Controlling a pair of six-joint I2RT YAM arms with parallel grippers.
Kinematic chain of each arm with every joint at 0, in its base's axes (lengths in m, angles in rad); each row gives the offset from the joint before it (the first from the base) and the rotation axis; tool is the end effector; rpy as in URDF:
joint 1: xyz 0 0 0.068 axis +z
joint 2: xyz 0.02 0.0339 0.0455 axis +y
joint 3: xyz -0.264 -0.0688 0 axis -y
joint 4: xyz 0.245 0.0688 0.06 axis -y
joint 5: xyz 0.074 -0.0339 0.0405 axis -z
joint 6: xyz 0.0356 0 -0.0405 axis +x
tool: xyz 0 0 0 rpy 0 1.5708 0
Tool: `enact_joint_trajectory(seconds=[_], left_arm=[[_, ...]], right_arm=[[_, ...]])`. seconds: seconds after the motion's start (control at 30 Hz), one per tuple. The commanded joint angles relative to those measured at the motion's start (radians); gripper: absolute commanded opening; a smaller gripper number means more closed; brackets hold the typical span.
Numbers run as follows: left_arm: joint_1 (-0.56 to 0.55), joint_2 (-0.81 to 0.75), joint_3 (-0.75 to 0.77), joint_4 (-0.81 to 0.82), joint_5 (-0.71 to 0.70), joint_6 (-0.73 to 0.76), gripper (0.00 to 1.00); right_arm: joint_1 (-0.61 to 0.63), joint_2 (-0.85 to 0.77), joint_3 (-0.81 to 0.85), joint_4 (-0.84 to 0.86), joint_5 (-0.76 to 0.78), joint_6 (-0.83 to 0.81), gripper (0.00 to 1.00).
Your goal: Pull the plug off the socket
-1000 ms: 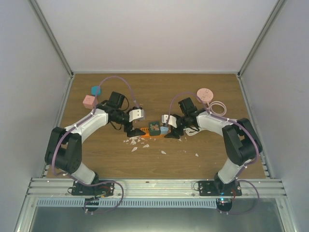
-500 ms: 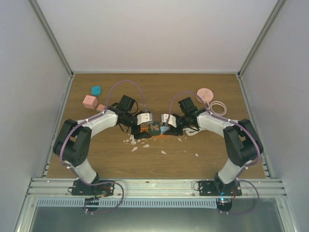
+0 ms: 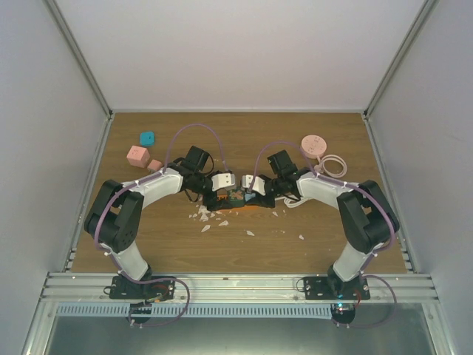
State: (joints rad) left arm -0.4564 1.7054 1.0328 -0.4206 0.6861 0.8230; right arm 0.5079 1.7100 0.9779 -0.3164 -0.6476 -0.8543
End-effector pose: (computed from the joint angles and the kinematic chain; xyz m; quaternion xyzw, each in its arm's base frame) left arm 0.2873 -0.1662 0.1792 0.6100 0.6866 -0.2807 0.2786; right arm 0.2779 0.1793 0.1671 -0.6405 0.6598 0.2606 0.2941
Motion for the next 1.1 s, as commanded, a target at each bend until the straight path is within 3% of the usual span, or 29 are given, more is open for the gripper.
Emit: enact_joint_trajectory(seconds=[0.0, 0.5, 0.83, 1.07], left_arm=[[-0.011, 0.004, 0.020, 0.051, 0.012, 0.001, 0.82], [-0.041, 0.019, 0.013, 0.098, 0.016, 0.010, 0.80], [-0.043, 0.008, -0.006, 0.092, 0.015, 0.023, 0.69], [-0.028, -0.037, -0.020, 0.082, 0.029, 0.022, 0.51]], right_arm=[[0.021, 0.030, -0.008, 0.041, -0.001, 0.047, 0.36], [-0.019, -0.016, -0.020, -0.033, 0.014, 0.019, 0.46], [0.004, 0.006, -0.024, 0.016, 0.001, 0.071, 0.30], [0.021, 0.025, -0.024, 0.045, 0.009, 0.104, 0.22]])
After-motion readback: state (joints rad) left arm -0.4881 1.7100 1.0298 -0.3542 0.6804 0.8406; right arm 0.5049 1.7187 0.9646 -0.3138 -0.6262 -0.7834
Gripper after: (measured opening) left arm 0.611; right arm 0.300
